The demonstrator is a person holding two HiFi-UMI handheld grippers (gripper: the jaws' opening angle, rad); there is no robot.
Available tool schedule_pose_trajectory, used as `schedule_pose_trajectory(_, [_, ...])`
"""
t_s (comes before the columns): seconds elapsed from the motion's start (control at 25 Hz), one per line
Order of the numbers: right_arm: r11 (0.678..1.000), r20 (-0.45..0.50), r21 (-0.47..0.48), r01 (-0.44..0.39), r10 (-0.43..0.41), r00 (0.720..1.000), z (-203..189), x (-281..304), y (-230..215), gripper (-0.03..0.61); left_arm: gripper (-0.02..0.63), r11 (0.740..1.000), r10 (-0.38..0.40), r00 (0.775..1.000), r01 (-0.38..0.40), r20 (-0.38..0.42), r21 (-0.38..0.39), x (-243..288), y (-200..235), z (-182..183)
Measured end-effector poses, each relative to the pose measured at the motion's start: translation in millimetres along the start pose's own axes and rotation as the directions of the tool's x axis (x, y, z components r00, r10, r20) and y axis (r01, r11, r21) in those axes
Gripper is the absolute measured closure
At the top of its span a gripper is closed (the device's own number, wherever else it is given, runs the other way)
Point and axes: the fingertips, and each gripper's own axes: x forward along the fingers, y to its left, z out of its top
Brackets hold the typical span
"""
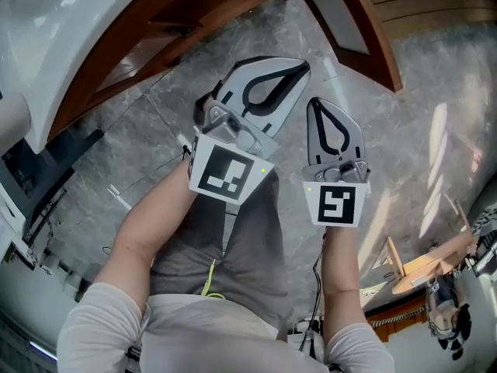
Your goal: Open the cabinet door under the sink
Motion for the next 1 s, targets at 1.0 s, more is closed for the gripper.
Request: schedule_pose_trajectory(1.0, [0.971, 0.057, 0.237, 0.043, -0.058, 0.997, 223.2, -78.9, 19.7, 0.545, 0.607, 0.993, 0.108, 0.992, -0.111, 0.059, 0.05, -149.6, 109.6, 193.5])
